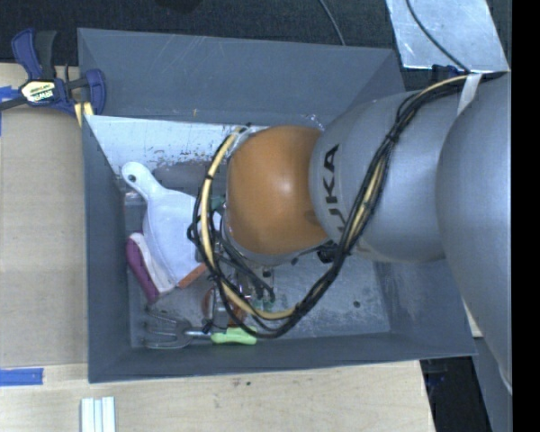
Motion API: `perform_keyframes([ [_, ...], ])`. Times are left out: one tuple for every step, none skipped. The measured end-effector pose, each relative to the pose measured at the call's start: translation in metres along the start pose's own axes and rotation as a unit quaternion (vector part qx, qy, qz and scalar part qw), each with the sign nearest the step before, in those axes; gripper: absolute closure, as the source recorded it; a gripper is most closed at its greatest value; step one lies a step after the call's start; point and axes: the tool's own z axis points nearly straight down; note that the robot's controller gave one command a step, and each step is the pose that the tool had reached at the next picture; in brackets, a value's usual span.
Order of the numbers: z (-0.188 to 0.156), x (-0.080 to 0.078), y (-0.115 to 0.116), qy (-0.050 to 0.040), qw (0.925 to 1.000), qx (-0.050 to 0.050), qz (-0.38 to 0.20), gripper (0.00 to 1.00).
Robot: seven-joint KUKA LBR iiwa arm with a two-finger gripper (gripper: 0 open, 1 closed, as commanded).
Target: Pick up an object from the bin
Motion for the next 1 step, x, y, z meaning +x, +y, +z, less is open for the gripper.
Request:
perform_keyframes([
  [0.0000, 0.0000, 0.0000, 0.0000, 1.0000, 0.000, 0.000, 0.00],
])
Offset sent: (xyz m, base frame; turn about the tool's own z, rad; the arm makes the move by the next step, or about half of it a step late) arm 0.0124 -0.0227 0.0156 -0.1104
